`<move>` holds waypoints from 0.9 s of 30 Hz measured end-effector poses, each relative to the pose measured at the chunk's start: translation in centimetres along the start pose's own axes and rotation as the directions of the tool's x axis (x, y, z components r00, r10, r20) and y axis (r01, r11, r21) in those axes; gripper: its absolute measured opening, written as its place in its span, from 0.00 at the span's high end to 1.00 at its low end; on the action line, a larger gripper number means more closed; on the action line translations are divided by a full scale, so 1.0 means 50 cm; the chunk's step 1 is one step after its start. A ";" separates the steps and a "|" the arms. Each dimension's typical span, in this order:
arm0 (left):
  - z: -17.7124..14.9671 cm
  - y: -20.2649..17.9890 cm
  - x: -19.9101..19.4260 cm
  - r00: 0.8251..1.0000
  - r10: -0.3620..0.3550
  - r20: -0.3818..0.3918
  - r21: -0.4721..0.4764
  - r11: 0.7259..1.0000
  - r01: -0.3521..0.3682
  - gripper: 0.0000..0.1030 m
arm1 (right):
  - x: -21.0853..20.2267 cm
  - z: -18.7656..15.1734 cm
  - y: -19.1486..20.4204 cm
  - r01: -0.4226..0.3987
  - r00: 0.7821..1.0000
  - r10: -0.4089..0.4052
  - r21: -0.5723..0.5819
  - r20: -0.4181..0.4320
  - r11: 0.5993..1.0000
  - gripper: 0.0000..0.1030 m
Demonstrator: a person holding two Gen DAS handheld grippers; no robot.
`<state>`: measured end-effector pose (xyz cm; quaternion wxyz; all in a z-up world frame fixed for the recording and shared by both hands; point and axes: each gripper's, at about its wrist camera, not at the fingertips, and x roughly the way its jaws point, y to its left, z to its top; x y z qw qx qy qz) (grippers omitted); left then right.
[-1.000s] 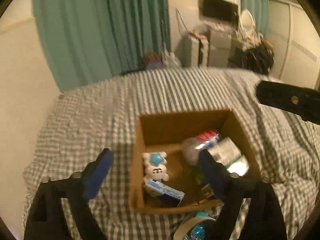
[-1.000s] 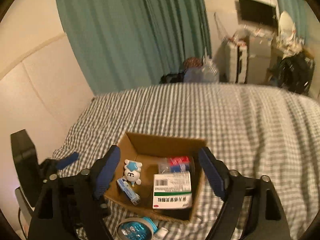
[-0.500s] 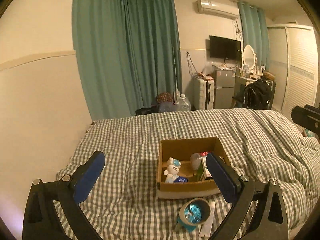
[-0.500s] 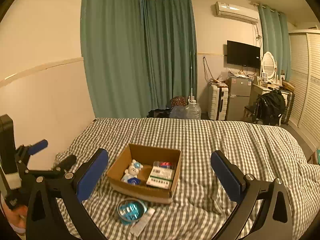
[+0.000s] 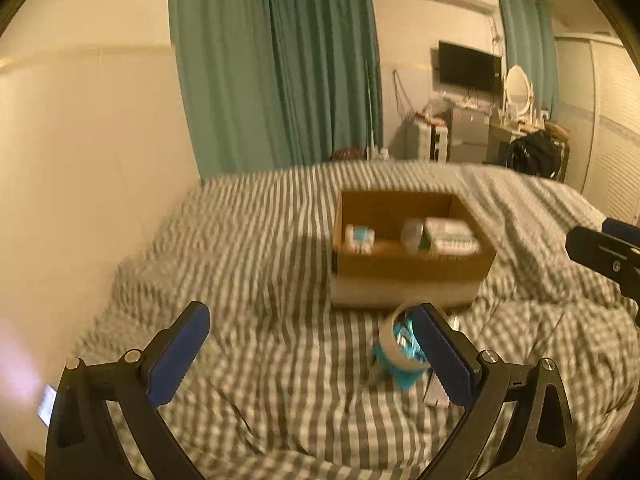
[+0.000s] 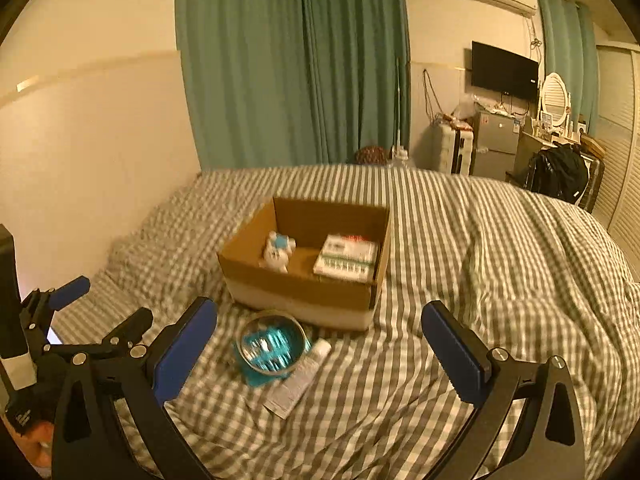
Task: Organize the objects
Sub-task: 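Grasp the masking tape roll with the right gripper while the left grasps the teal blister pack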
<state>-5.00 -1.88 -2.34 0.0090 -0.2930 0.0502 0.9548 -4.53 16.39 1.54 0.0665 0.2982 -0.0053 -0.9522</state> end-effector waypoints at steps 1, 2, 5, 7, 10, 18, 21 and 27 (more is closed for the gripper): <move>-0.019 -0.002 0.019 1.000 -0.009 -0.023 -0.012 1.000 0.009 0.00 | 0.019 -0.011 0.000 0.004 1.000 -0.004 -0.010 -0.016 1.000 0.00; -0.035 -0.004 0.038 0.999 -0.018 -0.049 -0.021 1.000 0.017 0.00 | 0.039 -0.024 0.001 0.007 0.999 -0.008 -0.025 -0.038 1.000 0.00; -0.075 -0.020 0.088 0.994 -0.020 -0.107 0.001 1.000 0.021 0.00 | 0.088 -0.052 -0.002 0.033 0.995 -0.037 -0.052 -0.090 0.998 0.00; -0.095 -0.034 0.111 0.992 -0.011 -0.127 0.028 0.999 0.015 0.00 | 0.116 -0.070 -0.009 0.043 0.992 -0.049 -0.051 -0.119 0.998 0.00; -0.115 -0.051 0.134 0.987 -0.045 -0.151 0.046 0.998 0.052 0.00 | 0.144 -0.085 -0.019 0.044 0.988 -0.048 -0.031 -0.148 0.999 0.00; -0.152 -0.039 0.217 0.956 0.019 -0.292 0.057 0.998 -0.003 0.00 | 0.201 -0.107 0.020 -0.061 0.978 0.056 -0.016 -0.200 0.998 0.00; -0.152 0.009 0.232 0.949 -0.004 -0.316 -0.055 0.998 -0.015 0.00 | 0.224 -0.120 0.039 -0.081 0.972 0.073 -0.027 -0.223 0.996 0.00; -0.155 0.067 0.247 0.951 -0.028 -0.309 -0.181 0.983 -0.030 0.00 | 0.278 -0.128 0.069 -0.119 0.961 0.110 -0.020 -0.252 0.993 0.00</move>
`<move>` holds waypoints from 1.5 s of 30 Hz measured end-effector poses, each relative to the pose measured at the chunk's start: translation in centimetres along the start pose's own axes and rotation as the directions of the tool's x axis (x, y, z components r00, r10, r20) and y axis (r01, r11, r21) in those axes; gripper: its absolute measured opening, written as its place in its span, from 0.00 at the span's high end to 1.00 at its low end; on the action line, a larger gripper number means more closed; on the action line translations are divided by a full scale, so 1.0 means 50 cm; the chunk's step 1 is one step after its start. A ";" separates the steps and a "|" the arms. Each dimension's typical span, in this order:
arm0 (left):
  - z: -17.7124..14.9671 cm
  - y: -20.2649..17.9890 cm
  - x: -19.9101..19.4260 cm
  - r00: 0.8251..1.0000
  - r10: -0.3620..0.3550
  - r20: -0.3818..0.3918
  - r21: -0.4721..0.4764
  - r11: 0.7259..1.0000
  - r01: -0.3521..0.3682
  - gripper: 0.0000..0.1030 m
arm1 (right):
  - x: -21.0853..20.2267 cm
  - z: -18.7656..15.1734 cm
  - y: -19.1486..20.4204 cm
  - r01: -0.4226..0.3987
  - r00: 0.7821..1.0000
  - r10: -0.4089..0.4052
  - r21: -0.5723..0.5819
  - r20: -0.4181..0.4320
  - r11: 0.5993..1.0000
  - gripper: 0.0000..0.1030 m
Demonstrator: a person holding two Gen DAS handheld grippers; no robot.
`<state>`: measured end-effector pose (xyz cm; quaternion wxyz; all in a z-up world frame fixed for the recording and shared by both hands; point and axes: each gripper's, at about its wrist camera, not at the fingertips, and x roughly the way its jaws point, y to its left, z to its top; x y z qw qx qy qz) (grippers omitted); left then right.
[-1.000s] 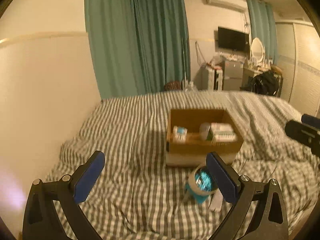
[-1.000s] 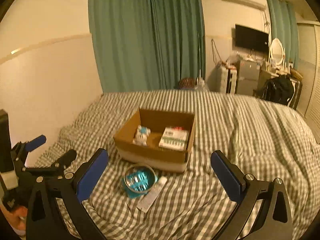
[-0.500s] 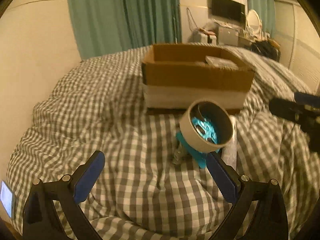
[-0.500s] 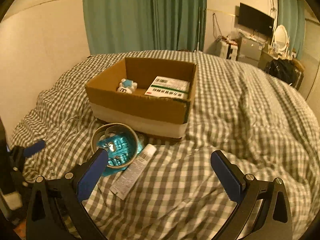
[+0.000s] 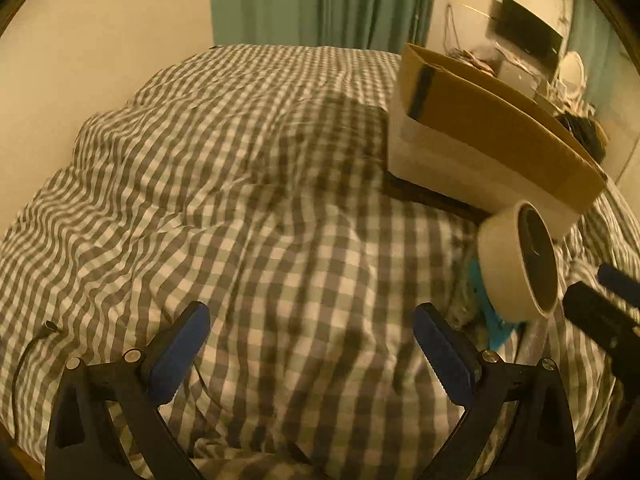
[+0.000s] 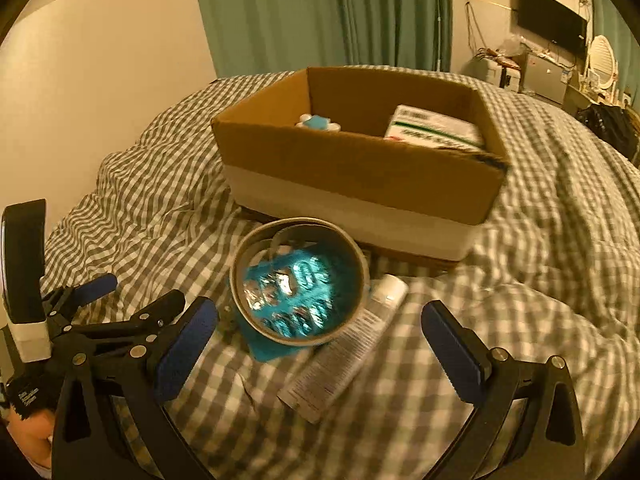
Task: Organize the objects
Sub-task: 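Grasp the masking tape roll with the right gripper while the left grasps the teal blister pack, then drop the tape roll and blister pack into the cardboard box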
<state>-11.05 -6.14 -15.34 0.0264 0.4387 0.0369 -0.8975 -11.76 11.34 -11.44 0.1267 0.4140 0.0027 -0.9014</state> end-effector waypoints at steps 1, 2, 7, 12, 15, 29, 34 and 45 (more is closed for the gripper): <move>-0.001 0.002 0.003 1.000 -0.005 -0.005 -0.006 1.000 0.005 0.00 | 0.010 0.001 0.005 -0.003 1.000 0.003 -0.005 -0.006 1.000 0.00; 0.001 0.003 0.008 1.000 -0.007 -0.011 -0.006 1.000 0.007 0.00 | 0.022 0.002 0.009 -0.004 1.000 0.004 -0.010 -0.016 1.000 0.00; -0.002 0.003 0.017 1.000 -0.012 -0.026 -0.003 1.000 0.011 0.00 | 0.065 0.007 0.015 -0.009 0.999 0.009 -0.005 -0.046 1.000 0.00; -0.005 0.000 0.030 0.999 -0.015 -0.046 0.007 1.000 0.016 0.00 | 0.068 0.009 0.009 -0.009 0.999 0.010 0.017 -0.035 1.000 0.18; -0.006 -0.004 0.029 0.999 -0.011 -0.045 0.018 1.000 0.012 0.00 | 0.050 0.009 0.010 -0.014 1.000 0.014 0.010 -0.015 1.000 0.19; 0.014 -0.168 -0.035 0.995 -0.097 0.007 0.207 0.974 0.093 0.00 | -0.096 0.031 -0.098 0.091 0.990 -0.096 0.053 0.100 0.994 0.20; 0.039 -0.239 -0.003 0.996 -0.089 0.015 0.299 0.951 0.081 0.00 | -0.113 0.032 -0.144 0.086 0.989 -0.096 0.092 0.113 0.992 0.20; 0.031 -0.290 0.033 0.998 -0.034 -0.061 0.364 0.930 0.054 0.41 | -0.108 0.018 -0.205 0.068 0.992 -0.083 0.142 0.098 0.988 0.20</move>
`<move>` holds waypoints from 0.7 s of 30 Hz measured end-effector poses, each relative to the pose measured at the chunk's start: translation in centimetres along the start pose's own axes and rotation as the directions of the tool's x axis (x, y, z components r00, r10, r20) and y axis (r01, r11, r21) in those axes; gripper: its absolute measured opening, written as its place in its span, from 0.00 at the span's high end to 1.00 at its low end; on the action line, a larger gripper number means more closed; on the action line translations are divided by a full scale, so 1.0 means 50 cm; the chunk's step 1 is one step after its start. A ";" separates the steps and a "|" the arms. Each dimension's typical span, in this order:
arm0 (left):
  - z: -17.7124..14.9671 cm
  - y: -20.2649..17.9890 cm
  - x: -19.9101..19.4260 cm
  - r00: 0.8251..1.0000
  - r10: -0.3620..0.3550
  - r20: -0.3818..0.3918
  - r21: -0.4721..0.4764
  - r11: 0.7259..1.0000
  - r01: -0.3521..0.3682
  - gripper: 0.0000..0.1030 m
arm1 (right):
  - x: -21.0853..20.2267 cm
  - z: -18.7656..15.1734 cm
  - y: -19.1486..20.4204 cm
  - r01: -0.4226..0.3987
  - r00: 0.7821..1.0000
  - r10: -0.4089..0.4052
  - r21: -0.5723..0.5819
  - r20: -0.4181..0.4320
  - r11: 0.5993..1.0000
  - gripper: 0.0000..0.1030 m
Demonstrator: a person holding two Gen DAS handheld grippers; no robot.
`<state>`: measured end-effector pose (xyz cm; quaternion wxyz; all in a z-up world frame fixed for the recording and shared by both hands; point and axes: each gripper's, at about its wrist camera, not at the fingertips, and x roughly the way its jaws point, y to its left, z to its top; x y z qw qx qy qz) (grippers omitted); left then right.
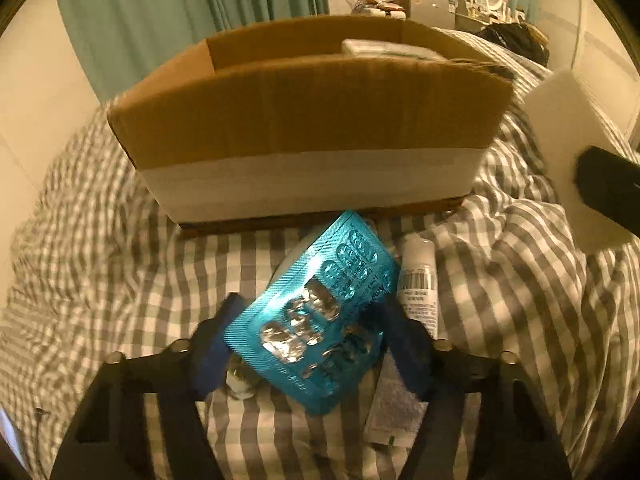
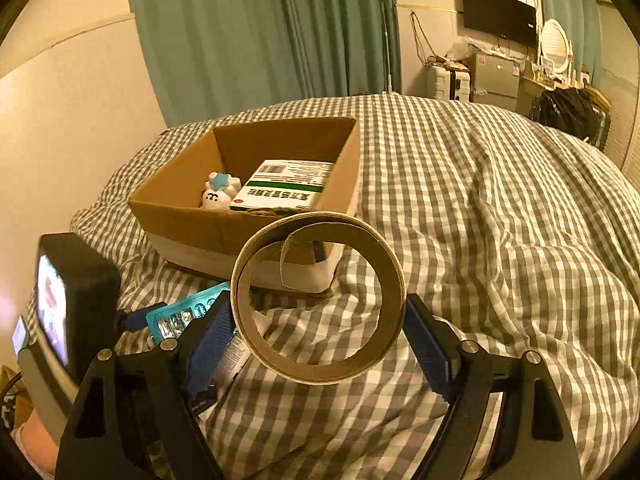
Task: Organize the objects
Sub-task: 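Drop the tape roll and blister pack into the cardboard box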
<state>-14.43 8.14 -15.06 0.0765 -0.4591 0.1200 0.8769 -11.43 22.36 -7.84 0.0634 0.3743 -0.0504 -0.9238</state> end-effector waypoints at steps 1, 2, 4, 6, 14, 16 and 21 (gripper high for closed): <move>-0.002 -0.004 -0.009 1.000 0.010 0.002 0.010 1.000 -0.010 0.43 | 0.001 0.000 -0.007 -0.012 1.000 0.012 0.018 -0.002 1.000 0.20; -0.004 -0.006 -0.017 1.000 0.014 0.001 0.015 1.000 -0.014 0.47 | 0.001 0.000 -0.012 -0.021 1.000 0.021 0.033 -0.004 0.999 0.20; -0.008 -0.007 -0.038 1.000 0.010 -0.001 0.015 1.000 -0.010 0.58 | -0.001 -0.002 -0.021 -0.028 1.000 0.028 0.054 -0.008 0.998 0.20; -0.011 -0.009 -0.059 1.000 0.001 -0.003 0.018 1.000 -0.001 0.69 | -0.004 -0.004 -0.021 -0.029 1.000 0.029 0.050 -0.009 0.998 0.20; -0.015 -0.061 -0.102 0.999 -0.031 -0.008 0.075 0.997 0.031 0.91 | -0.039 0.000 -0.020 -0.063 0.998 0.063 0.052 0.004 0.997 0.20; -0.014 -0.070 -0.116 1.000 -0.026 0.005 0.088 0.996 0.025 0.93 | -0.047 0.008 -0.020 -0.072 0.997 0.071 0.065 0.017 0.995 0.20; 0.005 -0.041 -0.154 0.999 -0.033 0.039 0.047 0.998 0.031 0.93 | -0.080 0.014 -0.008 -0.084 0.996 0.083 0.024 0.042 0.996 0.20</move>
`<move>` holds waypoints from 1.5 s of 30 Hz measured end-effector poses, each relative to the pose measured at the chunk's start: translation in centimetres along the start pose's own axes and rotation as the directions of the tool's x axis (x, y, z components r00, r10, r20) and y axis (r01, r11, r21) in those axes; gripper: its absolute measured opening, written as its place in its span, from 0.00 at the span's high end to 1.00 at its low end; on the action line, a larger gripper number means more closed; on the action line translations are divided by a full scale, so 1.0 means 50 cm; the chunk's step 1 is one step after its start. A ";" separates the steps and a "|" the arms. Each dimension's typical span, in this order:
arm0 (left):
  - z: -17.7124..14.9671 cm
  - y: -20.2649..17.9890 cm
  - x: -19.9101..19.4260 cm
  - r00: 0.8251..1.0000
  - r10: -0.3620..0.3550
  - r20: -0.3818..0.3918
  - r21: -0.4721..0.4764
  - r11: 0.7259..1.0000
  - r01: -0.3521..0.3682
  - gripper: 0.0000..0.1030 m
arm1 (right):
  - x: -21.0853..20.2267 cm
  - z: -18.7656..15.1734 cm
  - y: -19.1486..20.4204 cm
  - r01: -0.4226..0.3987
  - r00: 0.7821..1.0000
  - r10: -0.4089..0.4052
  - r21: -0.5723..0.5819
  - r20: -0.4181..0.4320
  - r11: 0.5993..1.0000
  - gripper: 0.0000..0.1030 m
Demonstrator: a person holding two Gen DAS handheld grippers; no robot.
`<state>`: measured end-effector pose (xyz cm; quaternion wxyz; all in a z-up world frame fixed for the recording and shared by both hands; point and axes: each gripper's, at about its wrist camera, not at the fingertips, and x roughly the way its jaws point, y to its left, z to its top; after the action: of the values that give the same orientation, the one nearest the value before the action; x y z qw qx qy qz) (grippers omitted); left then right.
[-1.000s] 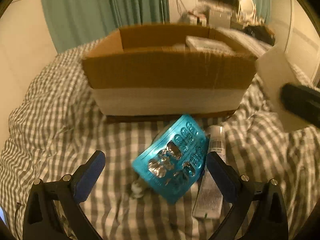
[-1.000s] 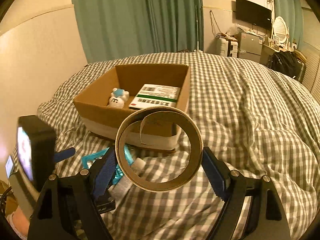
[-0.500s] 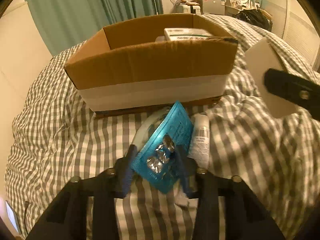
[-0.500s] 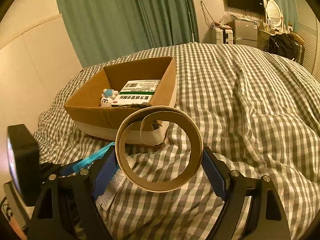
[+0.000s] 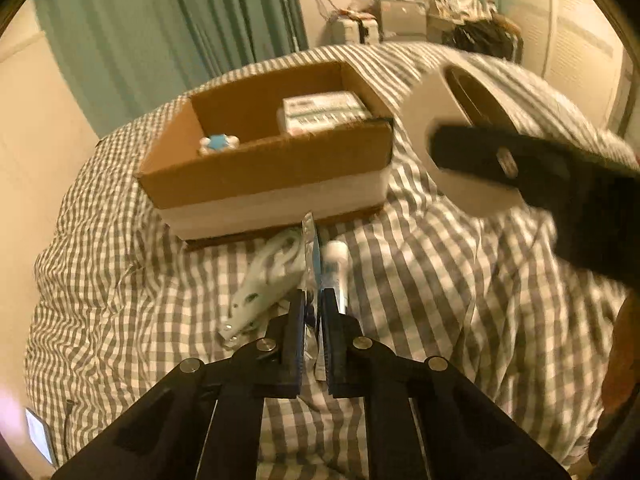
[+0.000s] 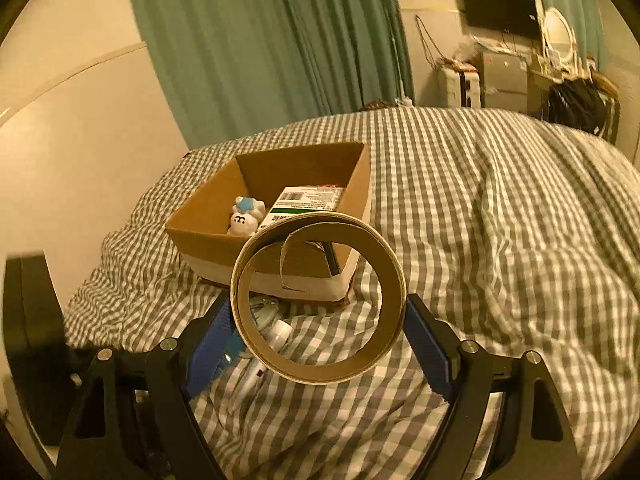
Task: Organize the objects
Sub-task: 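Drop the tape roll and blister pack into the cardboard box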
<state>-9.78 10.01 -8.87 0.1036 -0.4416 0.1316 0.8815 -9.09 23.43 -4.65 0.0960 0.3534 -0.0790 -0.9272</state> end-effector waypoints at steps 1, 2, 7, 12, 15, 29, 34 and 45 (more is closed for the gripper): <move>0.003 0.013 -0.008 1.000 -0.006 0.008 -0.020 1.000 0.006 0.93 | -0.003 0.000 0.000 0.006 1.000 -0.006 -0.005 0.001 1.000 0.20; 0.004 0.018 -0.016 1.000 -0.008 0.014 -0.033 0.999 0.008 0.93 | -0.005 0.000 -0.001 0.009 1.000 -0.009 -0.006 0.003 1.000 0.20; 0.025 0.061 -0.065 0.997 -0.008 0.070 -0.081 0.997 0.014 0.93 | -0.006 0.011 0.000 -0.018 1.000 0.018 0.010 0.014 1.000 0.20; 0.067 0.113 -0.103 0.989 -0.030 0.145 -0.122 0.991 0.048 0.93 | -0.019 0.050 0.037 -0.037 0.998 0.038 -0.039 0.044 0.999 0.20; 0.104 0.136 -0.119 0.981 -0.031 0.191 -0.124 0.991 0.056 0.93 | -0.027 0.085 0.060 -0.065 0.995 0.069 -0.063 0.067 0.996 0.20; 0.250 0.224 0.007 0.980 -0.030 0.199 -0.144 0.988 0.059 0.93 | 0.160 0.246 0.118 -0.283 0.959 0.283 0.010 -0.002 0.959 0.20; 0.260 0.237 0.083 0.988 -0.016 0.156 -0.119 0.992 0.035 0.93 | 0.252 0.240 0.115 -0.211 0.975 0.212 0.022 -0.066 0.977 0.20; 0.251 0.251 0.148 0.991 -0.038 0.126 -0.120 0.991 0.053 0.90 | 0.299 0.249 0.115 -0.096 0.994 0.093 -0.053 -0.066 0.994 0.13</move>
<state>-27.32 2.69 -5.87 0.1042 -0.3945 0.0601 0.9110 -27.67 15.33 -3.81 0.1521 0.3757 -0.0665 -0.9118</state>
